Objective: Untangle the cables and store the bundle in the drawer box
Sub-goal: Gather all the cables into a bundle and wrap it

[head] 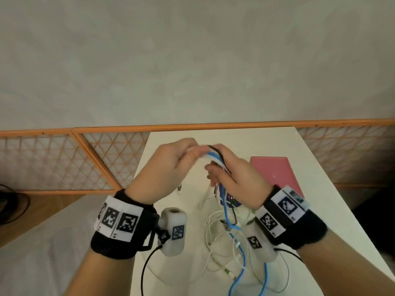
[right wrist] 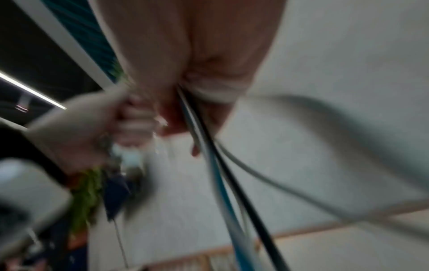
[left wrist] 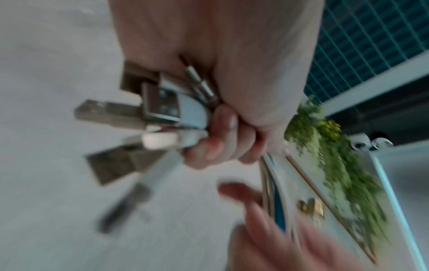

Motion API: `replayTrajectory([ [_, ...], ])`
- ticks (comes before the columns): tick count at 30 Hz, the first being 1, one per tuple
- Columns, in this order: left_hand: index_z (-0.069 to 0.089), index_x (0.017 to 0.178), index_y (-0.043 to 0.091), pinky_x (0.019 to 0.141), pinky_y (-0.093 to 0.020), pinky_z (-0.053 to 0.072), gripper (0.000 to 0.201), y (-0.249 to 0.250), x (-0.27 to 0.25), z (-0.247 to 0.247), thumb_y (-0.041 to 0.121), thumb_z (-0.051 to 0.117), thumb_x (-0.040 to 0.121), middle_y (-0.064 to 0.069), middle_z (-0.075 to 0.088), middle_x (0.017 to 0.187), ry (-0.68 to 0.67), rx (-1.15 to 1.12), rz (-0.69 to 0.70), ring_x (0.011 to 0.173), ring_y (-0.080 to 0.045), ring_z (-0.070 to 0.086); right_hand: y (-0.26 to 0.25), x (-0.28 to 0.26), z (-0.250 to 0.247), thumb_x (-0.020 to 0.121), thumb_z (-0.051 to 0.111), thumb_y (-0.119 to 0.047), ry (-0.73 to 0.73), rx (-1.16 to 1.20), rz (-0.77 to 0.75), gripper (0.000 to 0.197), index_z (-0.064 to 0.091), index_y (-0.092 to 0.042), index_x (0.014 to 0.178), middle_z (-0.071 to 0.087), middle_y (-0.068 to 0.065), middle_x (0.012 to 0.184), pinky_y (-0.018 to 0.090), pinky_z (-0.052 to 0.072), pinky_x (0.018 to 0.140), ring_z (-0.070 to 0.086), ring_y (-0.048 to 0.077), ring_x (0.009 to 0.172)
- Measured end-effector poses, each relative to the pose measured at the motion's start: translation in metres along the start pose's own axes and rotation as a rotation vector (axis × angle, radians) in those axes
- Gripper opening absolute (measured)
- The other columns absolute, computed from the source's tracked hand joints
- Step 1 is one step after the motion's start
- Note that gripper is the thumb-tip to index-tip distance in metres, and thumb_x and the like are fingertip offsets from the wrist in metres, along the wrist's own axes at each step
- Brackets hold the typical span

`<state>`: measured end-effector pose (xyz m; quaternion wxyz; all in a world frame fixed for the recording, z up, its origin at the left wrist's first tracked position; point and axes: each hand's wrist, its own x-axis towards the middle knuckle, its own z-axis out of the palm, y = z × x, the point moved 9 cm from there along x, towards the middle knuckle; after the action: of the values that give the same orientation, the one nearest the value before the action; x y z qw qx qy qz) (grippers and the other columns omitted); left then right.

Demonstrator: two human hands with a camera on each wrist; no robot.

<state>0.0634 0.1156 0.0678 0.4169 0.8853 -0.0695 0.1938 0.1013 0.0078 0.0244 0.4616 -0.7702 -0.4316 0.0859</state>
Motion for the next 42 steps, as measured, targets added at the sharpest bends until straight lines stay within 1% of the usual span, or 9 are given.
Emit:
replayTrajectory([
  [6, 0.046, 0.066, 0.018, 0.046, -0.024, 0.037, 0.037, -0.036, -0.01, -0.017, 0.042, 0.044, 0.095, 0.009, 0.027, 0.05, 0.281, -0.575, -0.192, 0.044, -0.013, 0.028, 0.033, -0.016, 0.007, 0.1, 0.031, -0.024, 0.066, 0.214, 0.108, 0.017, 0.044, -0.021, 0.089, 0.041, -0.013, 0.065, 0.02, 0.041, 0.047, 0.036, 0.006, 0.051],
  [10, 0.052, 0.083, 0.012, 0.043, -0.023, 0.031, 0.034, -0.048, -0.013, 0.014, 0.04, 0.071, 0.08, 0.006, 0.025, 0.051, 0.317, -0.747, -0.301, 0.04, -0.011, 0.025, 0.022, -0.01, 0.021, 0.1, 0.031, -0.023, -0.007, -0.032, 0.068, 0.017, 0.044, -0.012, 0.095, 0.044, -0.005, 0.064, 0.042, 0.044, 0.06, 0.045, 0.018, 0.057],
  [15, 0.059, 0.095, 0.007, 0.041, -0.033, 0.04, 0.061, -0.053, -0.017, 0.048, 0.034, 0.088, 0.049, -0.016, 0.042, 0.059, 0.212, -0.575, -0.495, 0.04, -0.025, 0.041, 0.023, -0.01, 0.041, 0.099, 0.03, -0.017, -0.185, -0.369, 0.085, 0.02, 0.044, -0.009, 0.11, 0.05, 0.0, 0.069, 0.042, 0.046, 0.065, 0.056, 0.025, 0.065],
  [22, 0.058, 0.065, -0.006, 0.037, -0.015, 0.035, 0.041, -0.049, -0.017, 0.05, 0.027, 0.067, 0.088, 0.004, 0.051, 0.04, 0.298, -0.472, -0.445, 0.032, -0.011, 0.048, 0.024, -0.006, 0.035, 0.099, 0.033, -0.028, -0.143, -0.376, 0.084, 0.035, 0.033, -0.011, 0.13, 0.064, 0.01, 0.089, 0.045, 0.05, 0.071, 0.062, 0.034, 0.078],
  [25, 0.056, 0.071, 0.012, 0.055, -0.024, 0.043, 0.031, -0.046, -0.011, 0.031, 0.033, 0.058, 0.093, 0.009, 0.055, 0.057, 0.345, -0.451, -0.365, 0.054, -0.006, 0.052, 0.036, -0.008, 0.032, 0.096, 0.039, -0.04, -0.123, -0.181, 0.128, 0.029, 0.047, -0.014, 0.106, 0.064, 0.002, 0.075, 0.046, 0.052, 0.066, 0.06, 0.025, 0.063],
  [28, 0.044, 0.068, 0.016, 0.078, -0.032, 0.052, 0.037, -0.052, -0.004, 0.018, 0.034, 0.042, 0.1, 0.008, 0.047, 0.054, 0.373, -0.955, -0.302, 0.053, -0.007, 0.052, 0.052, -0.018, 0.035, 0.096, 0.043, -0.036, -0.173, -0.003, 0.187, 0.024, 0.047, -0.015, 0.085, 0.054, -0.015, 0.063, 0.038, 0.054, 0.059, 0.053, 0.014, 0.053],
  [31, 0.035, 0.065, 0.019, 0.04, -0.016, 0.035, 0.041, -0.058, -0.002, 0.008, 0.04, 0.036, 0.101, 0.01, 0.027, 0.047, 0.404, -1.278, -0.351, 0.035, -0.003, 0.024, 0.059, -0.026, 0.037, 0.096, 0.047, -0.026, -0.204, 0.112, 0.198, 0.022, 0.049, -0.015, 0.078, 0.05, -0.015, 0.063, 0.03, 0.051, 0.059, 0.048, 0.004, 0.057],
  [36, 0.039, 0.065, 0.018, 0.037, -0.02, 0.021, 0.039, -0.068, -0.014, 0.006, 0.032, 0.046, 0.1, 0.005, 0.027, 0.05, 0.23, -0.844, -0.469, 0.038, -0.009, 0.021, 0.068, -0.028, 0.014, 0.09, 0.059, -0.025, -0.277, 0.161, 0.231, 0.015, 0.064, -0.012, 0.092, 0.057, 0.01, 0.073, 0.029, 0.05, 0.058, 0.051, 0.012, 0.064],
  [42, 0.06, 0.081, 0.002, 0.041, -0.023, 0.024, 0.037, -0.056, -0.023, 0.043, 0.038, 0.062, 0.089, 0.002, 0.031, 0.048, -0.124, -0.443, -0.481, 0.04, -0.014, 0.024, 0.039, -0.009, -0.017, 0.088, 0.062, -0.024, -0.197, 0.105, 0.113, 0.015, 0.07, -0.012, 0.092, 0.071, 0.0, 0.082, 0.026, 0.051, 0.073, 0.064, 0.014, 0.076],
])
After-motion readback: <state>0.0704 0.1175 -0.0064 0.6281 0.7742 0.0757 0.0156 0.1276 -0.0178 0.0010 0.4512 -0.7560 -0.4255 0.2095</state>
